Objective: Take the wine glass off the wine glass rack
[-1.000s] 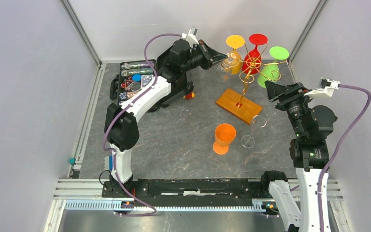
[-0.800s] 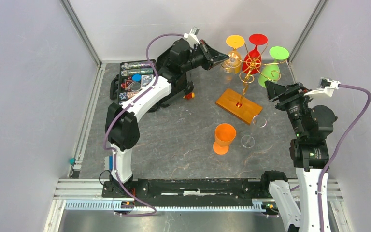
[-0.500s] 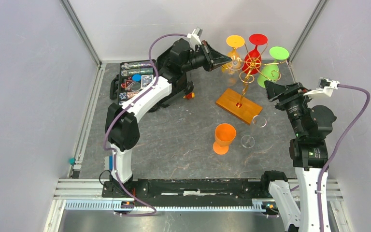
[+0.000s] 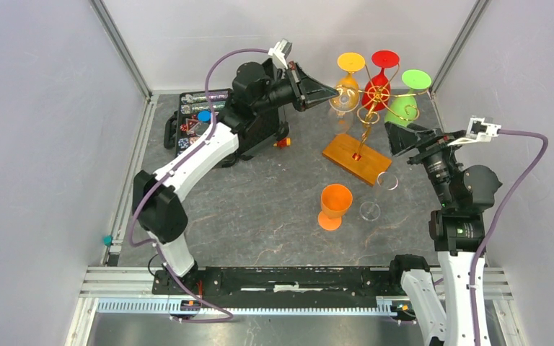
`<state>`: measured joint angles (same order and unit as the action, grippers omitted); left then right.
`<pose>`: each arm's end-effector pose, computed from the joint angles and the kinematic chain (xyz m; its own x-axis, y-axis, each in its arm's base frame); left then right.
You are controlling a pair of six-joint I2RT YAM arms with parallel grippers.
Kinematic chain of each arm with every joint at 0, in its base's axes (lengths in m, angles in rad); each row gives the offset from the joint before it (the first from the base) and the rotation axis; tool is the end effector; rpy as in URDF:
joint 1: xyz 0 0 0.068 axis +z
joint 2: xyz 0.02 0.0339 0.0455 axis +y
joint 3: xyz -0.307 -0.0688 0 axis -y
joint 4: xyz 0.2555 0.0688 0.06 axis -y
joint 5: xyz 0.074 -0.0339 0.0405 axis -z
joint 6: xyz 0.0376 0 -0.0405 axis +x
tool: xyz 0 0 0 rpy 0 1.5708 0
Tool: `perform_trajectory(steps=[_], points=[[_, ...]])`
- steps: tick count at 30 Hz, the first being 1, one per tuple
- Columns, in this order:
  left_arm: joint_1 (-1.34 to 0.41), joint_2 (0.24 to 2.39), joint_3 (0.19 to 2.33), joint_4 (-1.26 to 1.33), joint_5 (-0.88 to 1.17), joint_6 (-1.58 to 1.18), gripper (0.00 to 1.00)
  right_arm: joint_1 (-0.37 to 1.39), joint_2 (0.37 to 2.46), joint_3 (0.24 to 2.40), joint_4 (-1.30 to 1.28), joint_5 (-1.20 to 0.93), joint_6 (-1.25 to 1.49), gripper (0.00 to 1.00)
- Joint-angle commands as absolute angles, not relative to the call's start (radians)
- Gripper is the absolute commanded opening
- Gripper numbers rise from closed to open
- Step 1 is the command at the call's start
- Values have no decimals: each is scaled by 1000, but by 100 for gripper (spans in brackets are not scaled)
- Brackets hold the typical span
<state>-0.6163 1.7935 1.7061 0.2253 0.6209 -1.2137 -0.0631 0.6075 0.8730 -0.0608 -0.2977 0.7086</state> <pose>0.3555 -0.2786 0.4648 -0.8418 -0.3375 -0.4212 0.4338 0.0411 -0.9001 0.1069 0.0043 0.4360 0.0067 0.6230 -0.7822 -0.3039 0.7465 0.5919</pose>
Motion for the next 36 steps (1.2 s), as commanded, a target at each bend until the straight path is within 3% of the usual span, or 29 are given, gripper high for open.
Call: perform_trajectory(steps=[1, 7, 11, 20, 26, 29, 36], points=[[-606, 1643, 1624, 316, 632, -1244, 2, -63, 622, 847, 168, -515, 603, 93], [-601, 1477, 1463, 312, 592, -1264, 2, -52, 738, 810, 498, -849, 670, 88], [-590, 1381, 1404, 283, 588, -1273, 2, 31, 766, 794, 663, -915, 644, 88], [-580, 1261, 1396, 131, 600, -1223, 2, 404, 881, 980, 267, -759, -4, 85], [-577, 1224, 1390, 71, 616, -1198, 2, 471, 950, 1011, 310, -683, -88, 85], [-577, 1218, 1388, 69, 628, -1205, 2, 512, 995, 1035, 312, -704, -108, 78], [-577, 1227, 1381, 58, 629, -1204, 2, 579, 1061, 1069, 331, -705, -125, 41]])
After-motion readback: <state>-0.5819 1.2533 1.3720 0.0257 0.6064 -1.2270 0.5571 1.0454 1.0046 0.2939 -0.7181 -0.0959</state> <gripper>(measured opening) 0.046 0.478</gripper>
